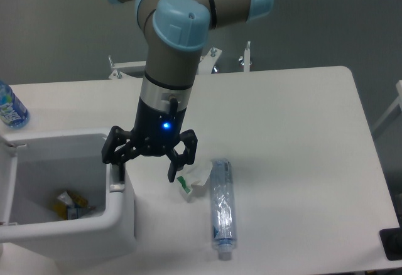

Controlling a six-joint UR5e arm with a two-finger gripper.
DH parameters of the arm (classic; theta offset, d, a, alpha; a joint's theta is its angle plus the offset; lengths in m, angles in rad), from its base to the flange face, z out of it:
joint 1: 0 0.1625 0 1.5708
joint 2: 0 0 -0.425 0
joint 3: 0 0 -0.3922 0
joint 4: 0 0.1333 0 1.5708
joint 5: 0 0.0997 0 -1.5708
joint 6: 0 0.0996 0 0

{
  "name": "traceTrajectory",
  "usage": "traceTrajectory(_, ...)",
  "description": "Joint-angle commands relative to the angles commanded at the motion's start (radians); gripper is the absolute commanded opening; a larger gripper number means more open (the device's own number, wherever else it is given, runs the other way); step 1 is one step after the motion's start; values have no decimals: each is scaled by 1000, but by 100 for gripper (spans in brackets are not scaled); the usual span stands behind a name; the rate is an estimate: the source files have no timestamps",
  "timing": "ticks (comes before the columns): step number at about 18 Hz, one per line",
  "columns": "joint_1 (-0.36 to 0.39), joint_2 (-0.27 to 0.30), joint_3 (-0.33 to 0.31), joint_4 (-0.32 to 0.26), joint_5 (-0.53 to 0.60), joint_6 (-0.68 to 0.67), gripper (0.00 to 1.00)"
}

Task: Open the trash can

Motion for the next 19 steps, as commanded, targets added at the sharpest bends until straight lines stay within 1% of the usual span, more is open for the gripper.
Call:
traceTrajectory(2,8,2,34,0,2,0,100)
traceTrajectory(4,34,6,93,3,20,21,100)
traceTrajectory(5,47,9,113,5,70,87,100)
traceTrajectory(6,61,18,123,0,146,153,100)
traceTrajectory(7,78,28,129,-2,210,176,100)
traceTrajectory(8,87,32,124,-2,245,178,100)
traceTrajectory(10,101,32,118,3,273,196,100)
traceTrajectory(11,121,34,114,2,288,210,100)
traceTrajectory(12,135,41,111,-8,304,259,100)
traceTrajectory(13,140,44,100,-14,327,341,100)
traceTrajectory(15,149,60,49,-40,408,559,100)
traceTrajectory(17,166,81,0,-48,462,752,100)
traceTrajectory(18,173,87,-12,-49,463,799,100)
traceTrajectory(19,187,94,-21,-49,463,811,100)
